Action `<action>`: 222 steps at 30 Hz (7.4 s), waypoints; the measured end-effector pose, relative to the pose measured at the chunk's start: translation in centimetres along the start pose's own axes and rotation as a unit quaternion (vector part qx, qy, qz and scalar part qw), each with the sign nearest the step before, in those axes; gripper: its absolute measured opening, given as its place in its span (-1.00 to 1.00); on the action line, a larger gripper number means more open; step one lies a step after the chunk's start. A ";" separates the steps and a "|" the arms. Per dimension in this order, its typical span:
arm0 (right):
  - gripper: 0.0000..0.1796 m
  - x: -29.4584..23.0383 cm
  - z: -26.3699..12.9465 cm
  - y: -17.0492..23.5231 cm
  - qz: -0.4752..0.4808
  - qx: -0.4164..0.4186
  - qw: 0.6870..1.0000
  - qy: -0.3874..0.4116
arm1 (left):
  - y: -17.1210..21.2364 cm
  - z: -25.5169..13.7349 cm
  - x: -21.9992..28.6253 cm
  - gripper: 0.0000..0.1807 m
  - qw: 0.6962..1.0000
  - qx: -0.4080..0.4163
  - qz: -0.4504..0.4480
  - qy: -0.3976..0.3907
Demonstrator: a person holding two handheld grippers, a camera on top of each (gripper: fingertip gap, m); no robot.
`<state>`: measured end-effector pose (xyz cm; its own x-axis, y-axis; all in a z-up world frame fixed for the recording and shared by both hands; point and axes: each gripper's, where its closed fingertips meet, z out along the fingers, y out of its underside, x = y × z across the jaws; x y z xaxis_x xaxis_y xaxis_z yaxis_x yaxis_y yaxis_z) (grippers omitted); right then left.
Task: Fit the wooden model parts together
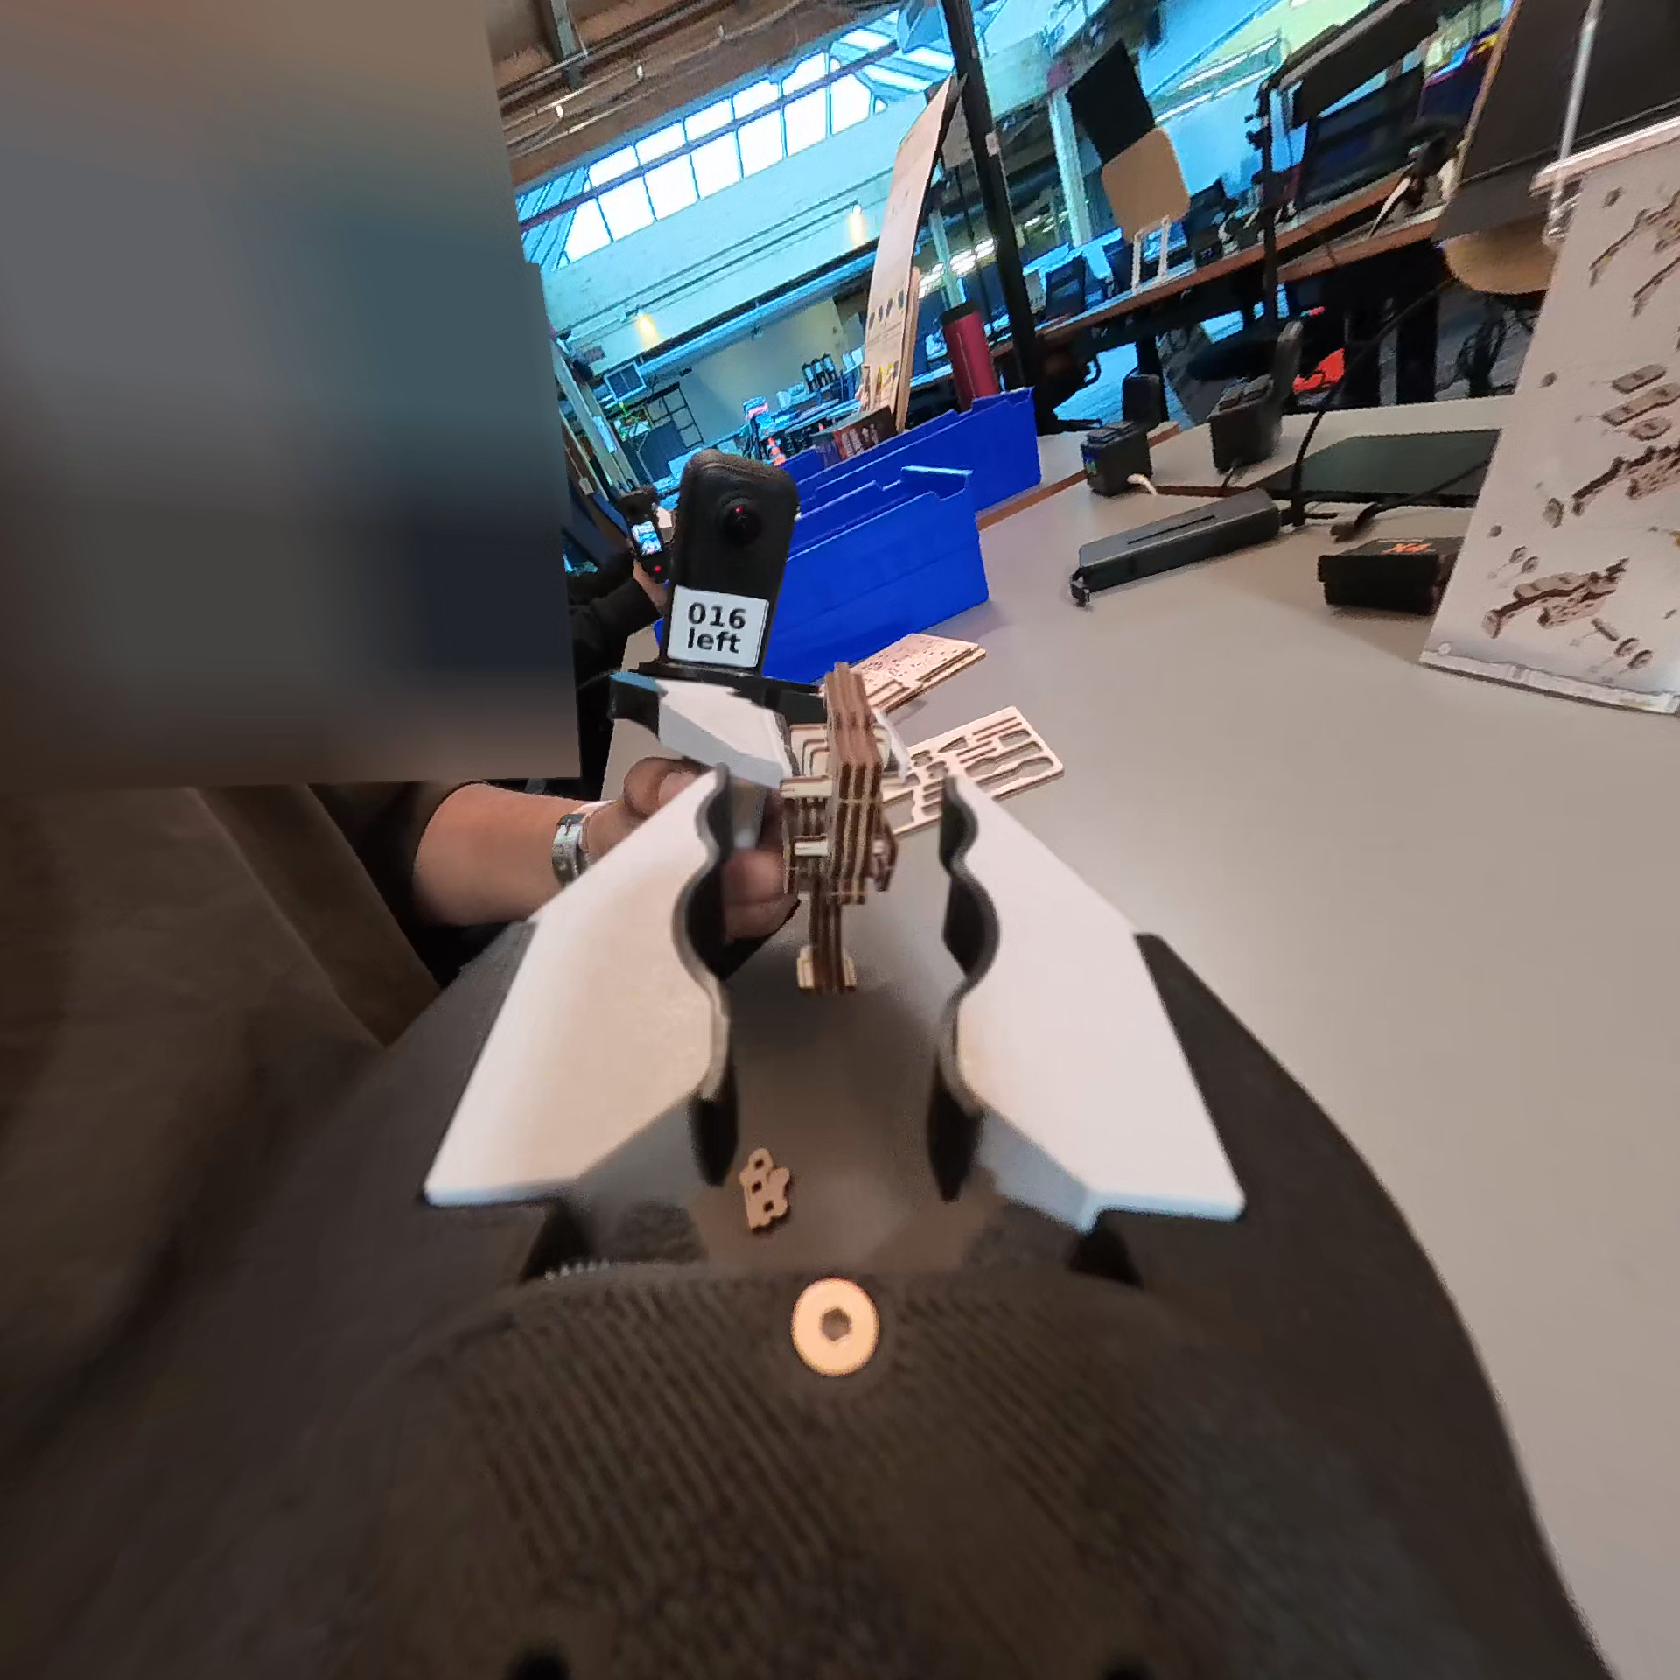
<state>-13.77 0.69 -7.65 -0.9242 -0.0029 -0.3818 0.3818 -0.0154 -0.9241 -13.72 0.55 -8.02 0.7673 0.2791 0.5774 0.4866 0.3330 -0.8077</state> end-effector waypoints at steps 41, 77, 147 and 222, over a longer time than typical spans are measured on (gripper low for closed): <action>-0.74 -4.1 -1.1 0.4 -0.205 0.016 0.977 -0.048 | 1.9 -0.6 3.6 -0.78 0.973 -0.033 0.216 0.076; -0.78 -4.6 -0.6 1.3 -0.230 -0.004 0.972 -0.055 | 2.5 -0.5 3.8 -0.78 0.978 -0.044 0.177 0.101; -0.92 -3.8 -0.6 1.0 -0.195 -0.046 0.979 -0.037 | 2.4 -0.2 3.8 -0.78 0.983 -0.040 0.153 0.097; -0.80 -3.1 -0.7 1.3 -0.175 -0.049 0.983 -0.015 | 1.7 -0.1 2.8 -0.77 0.973 -0.022 0.226 0.032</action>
<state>-10.39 1.41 -7.64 -0.9982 -0.0439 -0.0417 0.0383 0.0767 -0.9963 -10.69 1.81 -7.81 0.9310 0.3303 0.1550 0.1101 0.1506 -0.9824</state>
